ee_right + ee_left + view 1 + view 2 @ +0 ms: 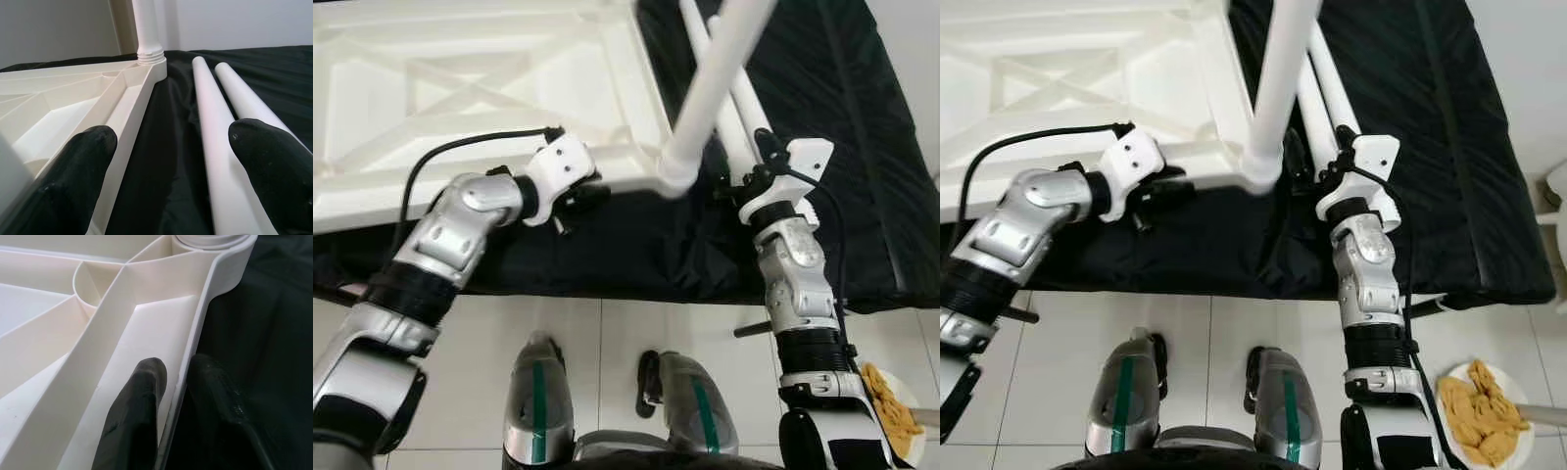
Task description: Building children table
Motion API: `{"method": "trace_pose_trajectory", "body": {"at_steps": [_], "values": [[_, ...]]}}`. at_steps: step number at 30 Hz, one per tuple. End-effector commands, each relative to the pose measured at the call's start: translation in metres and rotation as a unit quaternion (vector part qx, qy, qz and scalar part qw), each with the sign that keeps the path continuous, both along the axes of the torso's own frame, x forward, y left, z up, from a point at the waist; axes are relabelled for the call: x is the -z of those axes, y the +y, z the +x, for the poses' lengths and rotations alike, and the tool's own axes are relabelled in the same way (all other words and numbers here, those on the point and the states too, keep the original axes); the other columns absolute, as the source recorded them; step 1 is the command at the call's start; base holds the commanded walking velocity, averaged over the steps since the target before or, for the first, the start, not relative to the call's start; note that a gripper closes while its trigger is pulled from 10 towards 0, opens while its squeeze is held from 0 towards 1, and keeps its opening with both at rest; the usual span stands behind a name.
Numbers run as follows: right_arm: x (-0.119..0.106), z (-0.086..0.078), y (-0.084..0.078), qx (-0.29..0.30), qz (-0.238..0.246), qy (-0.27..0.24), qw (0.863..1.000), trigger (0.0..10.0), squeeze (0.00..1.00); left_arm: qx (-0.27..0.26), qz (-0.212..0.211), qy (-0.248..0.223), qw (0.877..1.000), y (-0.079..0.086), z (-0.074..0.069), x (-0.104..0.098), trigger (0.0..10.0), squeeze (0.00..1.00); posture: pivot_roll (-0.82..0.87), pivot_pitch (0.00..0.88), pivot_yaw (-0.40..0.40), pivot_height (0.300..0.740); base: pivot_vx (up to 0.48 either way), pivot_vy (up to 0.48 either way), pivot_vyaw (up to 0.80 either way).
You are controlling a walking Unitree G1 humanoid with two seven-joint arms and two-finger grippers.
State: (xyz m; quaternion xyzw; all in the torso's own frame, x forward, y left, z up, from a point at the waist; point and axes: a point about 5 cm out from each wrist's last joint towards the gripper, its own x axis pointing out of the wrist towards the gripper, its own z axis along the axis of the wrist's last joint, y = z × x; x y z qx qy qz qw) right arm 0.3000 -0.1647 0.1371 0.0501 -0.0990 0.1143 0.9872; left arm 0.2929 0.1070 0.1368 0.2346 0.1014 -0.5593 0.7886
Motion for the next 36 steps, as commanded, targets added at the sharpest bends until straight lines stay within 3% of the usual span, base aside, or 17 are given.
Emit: {"method": "trace_pose_trajectory", "body": {"at_steps": [1, 5, 10, 15, 20, 21, 22, 27, 28, 36], "values": [[0.003, 0.001, 0.001, -0.007, -0.001, 0.010, 1.000, 10.0, 0.00, 0.076, -0.028, 0.001, 0.997, -0.019, -0.012, -0.012, 10.0, 0.00, 0.04, 0.070, -0.038, 0.740, 0.000, 0.000, 0.00], [-0.001, 0.008, 0.004, -0.019, -0.009, 0.006, 1.000, 10.0, 0.00, 0.069, -0.054, -0.008, 0.996, -0.031, -0.016, -0.018, 10.0, 0.00, 0.05, 0.076, -0.047, 0.740, 0.000, 0.000, 0.00], [-0.003, 0.011, 0.005, -0.024, -0.012, 0.003, 1.000, 10.0, 0.00, 0.046, -0.051, -0.009, 0.998, -0.035, -0.013, -0.014, 10.0, 0.00, 0.05, 0.081, -0.051, 0.740, 0.000, 0.000, 0.00], [-0.006, 0.010, -0.003, -0.009, -0.011, -0.005, 1.000, 10.0, 0.00, -0.008, -0.052, 0.002, 0.999, -0.032, -0.004, -0.013, 10.0, 0.00, 0.05, 0.085, -0.046, 0.740, 0.000, 0.000, 0.00], [-0.005, 0.008, -0.013, 0.023, -0.004, -0.004, 1.000, 10.0, 0.00, -0.013, -0.056, 0.012, 0.998, -0.028, -0.003, -0.015, 10.0, 0.00, 0.04, 0.088, -0.043, 0.740, 0.000, 0.000, 0.00], [-0.005, 0.007, -0.015, 0.030, -0.005, -0.006, 1.000, 10.0, 0.00, -0.012, -0.059, 0.015, 0.998, -0.027, -0.004, -0.015, 10.0, 0.27, 0.04, 0.088, -0.043, 0.740, 0.000, 0.000, 0.00], [-0.004, 0.007, -0.018, 0.042, -0.005, -0.005, 0.999, 10.0, 0.00, -0.014, -0.057, 0.014, 0.998, -0.027, -0.004, -0.015, 10.0, 1.00, 0.04, 0.090, -0.042, 0.740, 0.000, 0.000, 0.00], [-0.002, 0.005, -0.021, 0.066, -0.005, -0.004, 0.998, 10.0, 0.00, -0.011, -0.050, 0.013, 0.999, -0.026, -0.005, -0.015, 10.0, 1.00, 0.04, 0.092, -0.041, 0.740, 0.000, 0.000, 0.00], [0.000, 0.004, -0.020, 0.068, -0.002, -0.002, 0.998, 10.0, 0.00, -0.008, -0.048, 0.012, 0.999, -0.026, -0.005, -0.015, 10.0, 0.00, 0.04, 0.093, -0.039, 0.740, 0.000, 0.000, 0.00], [0.000, 0.003, -0.016, 0.062, 0.001, -0.002, 0.998, 10.0, 0.00, -0.009, -0.048, 0.013, 0.999, -0.027, -0.005, -0.017, 10.0, 0.00, 0.04, 0.094, -0.035, 0.740, 0.000, 0.000, 0.00]]}}
